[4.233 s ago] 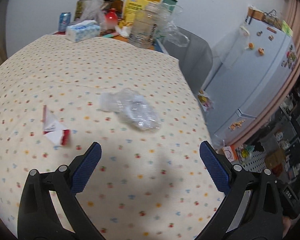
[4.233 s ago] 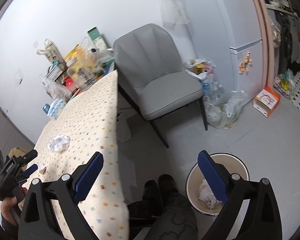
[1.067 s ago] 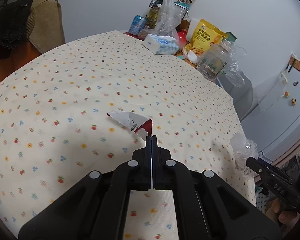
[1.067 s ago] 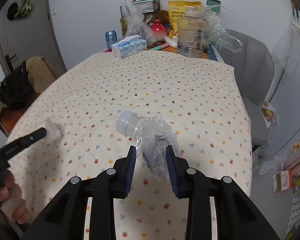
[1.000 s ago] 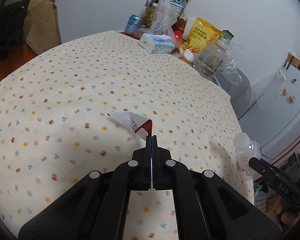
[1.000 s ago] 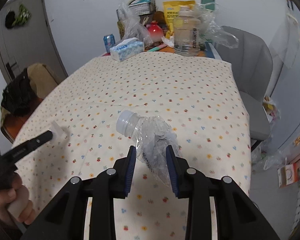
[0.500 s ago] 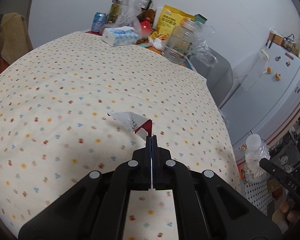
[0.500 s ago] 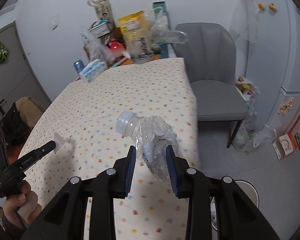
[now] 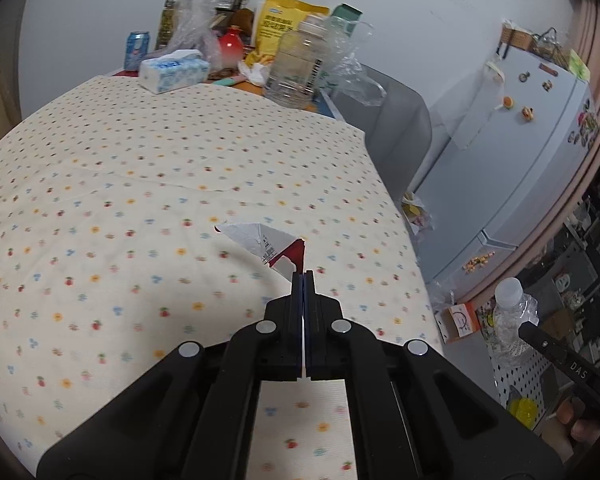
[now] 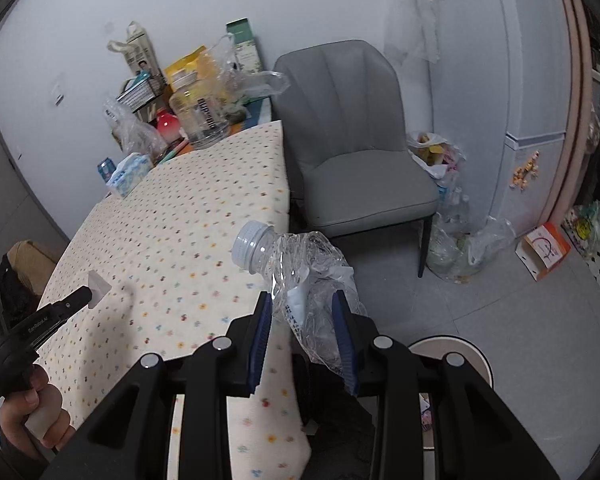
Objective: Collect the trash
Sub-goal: 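Carry both items to the bin and open the right tool to drop the bottle, then open the left tool over the bin to drop the wrapper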
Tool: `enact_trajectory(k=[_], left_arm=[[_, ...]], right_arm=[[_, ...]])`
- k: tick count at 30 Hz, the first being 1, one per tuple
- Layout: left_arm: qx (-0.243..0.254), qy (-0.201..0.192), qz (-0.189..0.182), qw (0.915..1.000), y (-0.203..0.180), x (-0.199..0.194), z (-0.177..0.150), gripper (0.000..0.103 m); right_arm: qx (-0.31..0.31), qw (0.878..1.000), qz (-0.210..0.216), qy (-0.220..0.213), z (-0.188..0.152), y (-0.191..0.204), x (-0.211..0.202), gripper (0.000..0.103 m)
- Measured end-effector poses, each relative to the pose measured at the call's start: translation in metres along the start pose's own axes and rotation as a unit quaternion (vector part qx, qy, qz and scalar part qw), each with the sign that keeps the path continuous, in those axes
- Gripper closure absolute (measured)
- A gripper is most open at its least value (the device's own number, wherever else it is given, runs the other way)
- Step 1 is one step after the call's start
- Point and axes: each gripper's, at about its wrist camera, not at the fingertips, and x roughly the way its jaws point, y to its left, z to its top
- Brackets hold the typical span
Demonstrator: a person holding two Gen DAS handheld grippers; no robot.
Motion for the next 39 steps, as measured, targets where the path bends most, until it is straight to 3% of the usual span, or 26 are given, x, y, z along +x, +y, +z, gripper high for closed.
enact_trajectory(k=[17,18,19,20,21,30,39], left_arm=[[0.077,0.035,-0.036,0.9958,-0.104,0.031,-0.025,0.101],[0.080,0.036,-0.037,0.9955,-0.108,0.032,-0.026,0.101],[0.083,0.036,-0.038,0.9952,-0.112,0.031,-0.027,0.101],[0.086,0.036,-0.039,0.9949,-0.114,0.031,-0.027,0.101],[0.091,0.036,-0.040,0.9944,-0.118,0.030,-0.028,0.101],[0.129,0.051,-0.057,0.9887,-0.159,0.037,-0.041,0.101],[0.182,0.095,-0.119,0.9714,-0.234,0.057,-0.069,0.101]], right_arm=[[0.084,0.995,-0.053,-0.001,-0.023,-0.116,-0.004,0.071],[0.092,0.994,-0.063,-0.001,-0.023,-0.124,0.000,0.070],[0.106,0.992,-0.076,0.003,-0.025,-0.134,0.005,0.061],[0.115,0.990,-0.078,0.005,-0.026,-0.138,0.007,0.041],[0.115,0.990,-0.078,0.005,-0.026,-0.138,0.007,0.038],[0.144,0.987,-0.077,-0.003,-0.050,-0.171,-0.009,0.032],[0.182,0.978,-0.095,-0.030,-0.067,-0.206,-0.051,0.032]])
